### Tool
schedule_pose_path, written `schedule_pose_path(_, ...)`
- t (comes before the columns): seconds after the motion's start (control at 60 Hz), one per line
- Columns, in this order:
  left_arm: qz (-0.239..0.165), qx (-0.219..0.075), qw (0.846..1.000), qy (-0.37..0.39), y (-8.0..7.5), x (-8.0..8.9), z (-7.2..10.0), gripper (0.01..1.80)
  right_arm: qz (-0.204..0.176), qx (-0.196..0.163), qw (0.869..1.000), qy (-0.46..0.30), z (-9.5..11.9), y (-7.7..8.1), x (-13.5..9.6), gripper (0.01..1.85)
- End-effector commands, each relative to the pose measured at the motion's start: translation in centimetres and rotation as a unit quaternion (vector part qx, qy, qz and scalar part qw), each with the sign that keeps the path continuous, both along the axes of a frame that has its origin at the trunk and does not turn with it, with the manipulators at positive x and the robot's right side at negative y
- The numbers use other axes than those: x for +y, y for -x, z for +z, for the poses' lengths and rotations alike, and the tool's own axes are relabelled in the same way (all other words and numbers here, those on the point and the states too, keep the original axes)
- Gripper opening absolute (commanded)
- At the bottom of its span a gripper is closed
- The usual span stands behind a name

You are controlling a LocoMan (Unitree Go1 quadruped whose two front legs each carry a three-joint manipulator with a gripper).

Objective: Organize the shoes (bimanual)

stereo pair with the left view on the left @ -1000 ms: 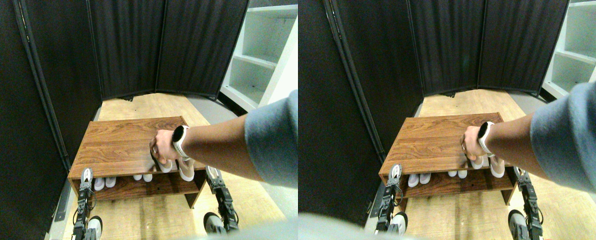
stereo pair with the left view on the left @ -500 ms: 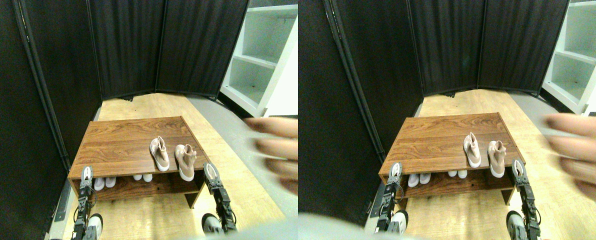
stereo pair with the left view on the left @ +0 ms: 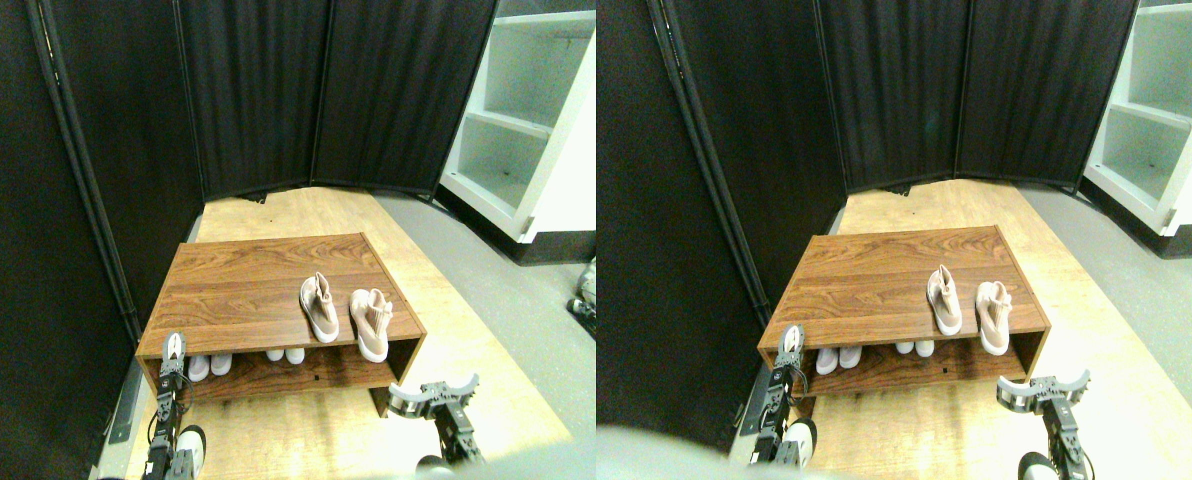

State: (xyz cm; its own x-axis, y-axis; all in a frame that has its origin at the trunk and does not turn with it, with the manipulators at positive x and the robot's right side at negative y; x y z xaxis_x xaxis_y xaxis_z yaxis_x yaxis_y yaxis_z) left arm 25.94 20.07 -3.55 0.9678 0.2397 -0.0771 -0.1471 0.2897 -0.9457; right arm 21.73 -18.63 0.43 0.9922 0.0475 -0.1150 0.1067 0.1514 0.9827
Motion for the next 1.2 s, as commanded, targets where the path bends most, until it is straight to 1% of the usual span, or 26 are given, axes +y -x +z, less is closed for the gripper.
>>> schedule_pose_path(0.017, -0.003, -0.017, 1.000, 0.003, -0.4, -0.3, 0.6, 0.01, 0.018, -0.016, 1.000, -0.012, 0.5, -0.4, 0.9, 1.80)
schedule_pose_path(0.083, -0.006, -0.019, 1.000, 0.004, -0.4, -0.2, 0.6, 0.01, 0.030, -0.012, 0.999, -0.018, -0.2, -0.8, 1.3, 1.80)
schedule_pose_path(0.117, -0.002, -0.021, 1.000, 0.002, -0.4, -0.1, 0.6, 0.01, 0.036, -0.008, 0.999, -0.024, -0.8, -1.3, 1.5, 1.80)
schedule_pose_path(0.167, -0.006, -0.024, 1.000, 0.000, -0.3, 0.0, 0.6, 0.01, 0.039, -0.002, 0.999, -0.028, -1.5, -2.0, 1.8, 1.80)
schedule_pose_path(0.2, -0.005, -0.024, 1.000, -0.001, -0.3, 0.0, 0.6, 0.01, 0.040, 0.000, 0.999, -0.029, -1.6, -2.2, 1.9, 1.80)
schedule_pose_path(0.25, 0.000, -0.025, 1.000, -0.001, -0.3, 0.2, 0.6, 0.01, 0.042, 0.009, 0.998, -0.038, -2.5, -3.2, 2.1, 1.78)
schedule_pose_path(0.283, 0.000, -0.025, 1.000, -0.002, -0.2, 0.2, 0.6, 0.01, 0.042, 0.009, 0.998, -0.038, -2.7, -3.3, 2.1, 1.77)
schedule_pose_path(0.3, 0.000, -0.024, 1.000, -0.003, -0.2, 0.4, 0.6, 0.01, 0.043, 0.012, 0.998, -0.040, -3.2, -4.0, 2.3, 1.77)
schedule_pose_path(0.317, 0.000, -0.024, 1.000, -0.003, -0.2, 0.4, 0.6, 0.01, 0.043, 0.012, 0.998, -0.040, -3.2, -4.0, 2.3, 1.77)
schedule_pose_path(0.333, 0.001, -0.023, 1.000, -0.005, -0.1, 0.5, 0.6, 0.01, 0.044, 0.014, 0.998, -0.038, -3.6, -4.5, 2.3, 1.76)
schedule_pose_path(0.35, 0.001, -0.023, 1.000, -0.005, -0.1, 0.5, 0.6, 0.01, 0.044, 0.014, 0.998, -0.038, -3.6, -4.5, 2.3, 1.76)
schedule_pose_path(0.383, 0.000, -0.023, 1.000, -0.010, 0.0, 0.6, 0.6, 0.01, 0.045, 0.016, 0.998, -0.039, -4.0, -5.1, 2.3, 1.77)
schedule_pose_path(0.417, 0.002, -0.023, 1.000, -0.010, 0.1, 0.7, 0.6, 0.01, 0.041, 0.023, 0.998, -0.037, -4.4, -5.8, 2.2, 1.77)
schedule_pose_path(0.45, 0.001, -0.025, 1.000, -0.014, 0.1, 0.9, 0.6, 0.01, 0.039, 0.025, 0.998, -0.033, -4.9, -6.4, 2.0, 1.72)
schedule_pose_path(0.483, 0.001, -0.025, 1.000, -0.016, 0.1, 0.9, 0.6, 0.01, 0.037, 0.026, 0.998, -0.031, -4.9, -6.6, 1.9, 1.72)
schedule_pose_path(0.517, 0.005, -0.026, 1.000, -0.014, 0.2, 1.0, 0.6, 0.01, 0.034, 0.029, 0.999, -0.029, -5.2, -7.2, 1.7, 1.73)
schedule_pose_path(0.583, 0.004, -0.028, 0.999, -0.018, 0.2, 1.1, 0.5, 0.01, 0.030, 0.030, 0.999, -0.025, -5.5, -7.8, 1.5, 1.70)
schedule_pose_path(0.6, 0.005, -0.028, 0.999, -0.016, 0.2, 1.1, 0.5, 0.01, 0.027, 0.030, 0.999, -0.020, -5.5, -8.1, 1.4, 1.65)
schedule_pose_path(0.75, 0.009, -0.030, 0.999, -0.013, 0.2, 1.2, 0.3, 0.01, 0.020, 0.037, 0.999, -0.005, -5.9, -9.6, 0.8, 1.73)
schedule_pose_path(0.833, 0.005, -0.032, 0.999, -0.013, 0.1, 1.2, 0.2, 0.01, -0.003, 0.049, 0.999, -0.016, -6.1, -10.7, 0.5, 1.72)
schedule_pose_path(0.85, 0.004, -0.032, 0.999, -0.013, 0.0, 1.2, 0.2, 0.01, -0.004, 0.047, 0.999, -0.006, -6.2, -10.9, 0.5, 1.70)
schedule_pose_path(0.967, 0.006, -0.032, 0.999, -0.016, 0.0, 1.2, 0.2, 0.01, -0.003, 0.046, 0.999, 0.000, -6.6, -11.4, 0.3, 1.65)
schedule_pose_path(1.033, 0.009, -0.032, 0.999, -0.017, 0.0, 1.2, 0.3, 0.01, 0.001, 0.048, 0.999, -0.008, -6.5, -11.2, 0.4, 1.69)
schedule_pose_path(1.117, 0.010, -0.033, 0.999, -0.016, 0.0, 1.2, 0.2, 0.01, 0.002, 0.052, 0.999, -0.012, -6.5, -10.9, 0.4, 1.67)
schedule_pose_path(1.133, 0.008, -0.032, 0.999, -0.022, 0.0, 1.3, 0.2, 0.01, 0.002, 0.059, 0.998, -0.015, -6.5, -10.8, 0.4, 1.65)
schedule_pose_path(1.2, 0.012, -0.032, 0.999, -0.018, 0.0, 1.3, 0.2, 0.01, 0.003, 0.055, 0.998, -0.014, -6.7, -10.7, 0.4, 1.69)
